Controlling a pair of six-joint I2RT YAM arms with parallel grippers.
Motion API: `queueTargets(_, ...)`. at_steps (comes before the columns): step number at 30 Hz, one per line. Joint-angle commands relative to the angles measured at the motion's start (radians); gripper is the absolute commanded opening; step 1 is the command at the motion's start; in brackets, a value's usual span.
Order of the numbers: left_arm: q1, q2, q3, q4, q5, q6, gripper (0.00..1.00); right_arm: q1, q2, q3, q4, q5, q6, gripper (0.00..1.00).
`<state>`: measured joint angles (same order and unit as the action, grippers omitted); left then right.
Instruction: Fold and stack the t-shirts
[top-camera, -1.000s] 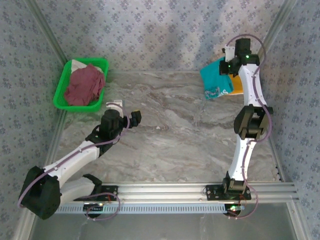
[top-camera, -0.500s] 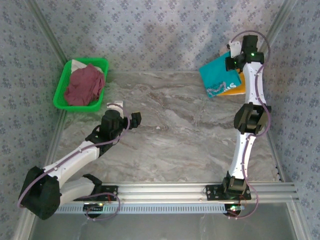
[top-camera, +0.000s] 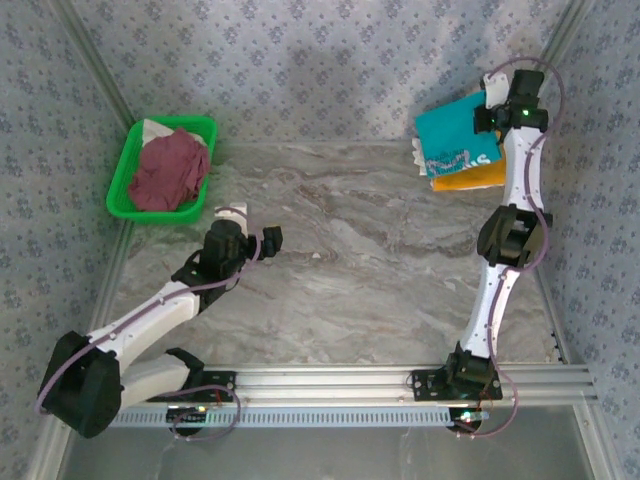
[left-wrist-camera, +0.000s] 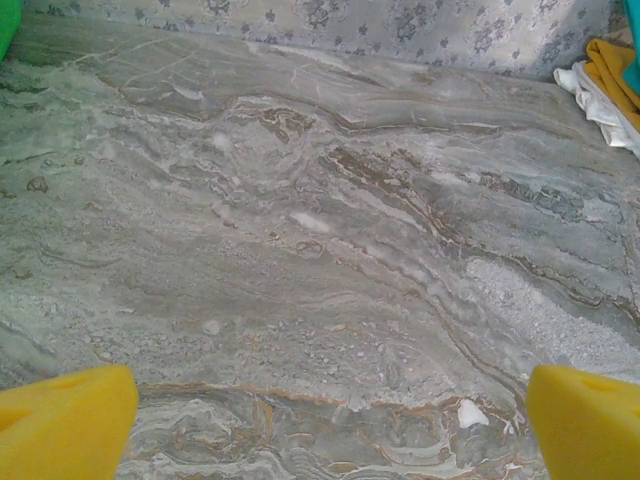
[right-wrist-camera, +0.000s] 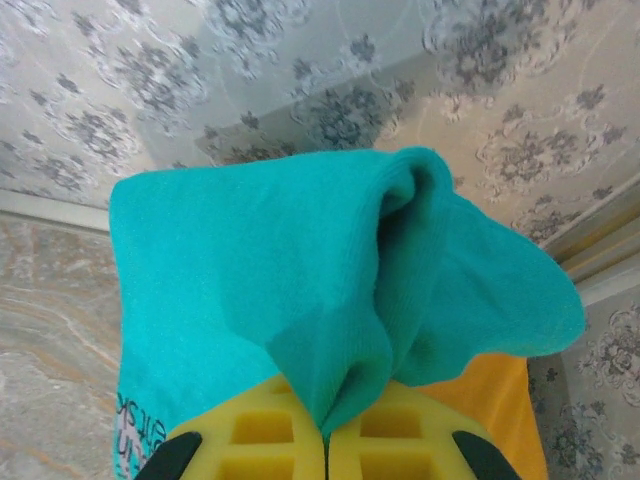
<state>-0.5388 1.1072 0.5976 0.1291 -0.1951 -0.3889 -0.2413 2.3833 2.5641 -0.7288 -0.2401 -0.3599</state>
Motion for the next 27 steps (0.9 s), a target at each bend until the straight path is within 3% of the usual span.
queueTargets(1,-0.006,0.012,0.019,-0.017,-0.005,0.006,1.0,-0.018,0.061,0.026,0.036,-0.032,-0.015,0.0)
queueTargets(13,-0.006,0.034,0.034,-0.03,0.002,0.009,1.0,-0.03,0.215,0.025,0.254,0.204,-0.127,0.0)
queueTargets(14,-0.006,0.037,0.036,-0.03,0.0,0.011,1.0,-0.03,0.224,0.031,0.275,0.221,-0.128,0.13)
queueTargets(15,-0.005,0.041,0.037,-0.029,-0.002,0.013,1.0,-0.031,0.23,0.031,0.3,0.235,-0.126,0.4)
queueTargets(16,-0.006,0.048,0.042,-0.032,-0.003,0.014,1.0,-0.032,0.235,0.033,0.323,0.24,-0.129,0.54)
queueTargets(18,-0.005,0.059,0.054,-0.038,-0.006,0.016,1.0,-0.029,0.25,0.052,0.35,0.28,-0.146,0.65)
queueTargets(20,-0.006,0.068,0.069,-0.044,-0.011,0.014,1.0,-0.023,0.257,0.081,0.36,0.339,-0.159,0.92)
queueTargets(22,-0.006,0.072,0.071,-0.038,-0.015,0.016,1.0,-0.02,0.239,0.074,0.365,0.374,-0.157,1.0)
queueTargets(27,-0.006,0.061,0.059,-0.001,-0.031,0.02,1.0,-0.019,0.087,-0.172,0.513,0.389,-0.091,1.0)
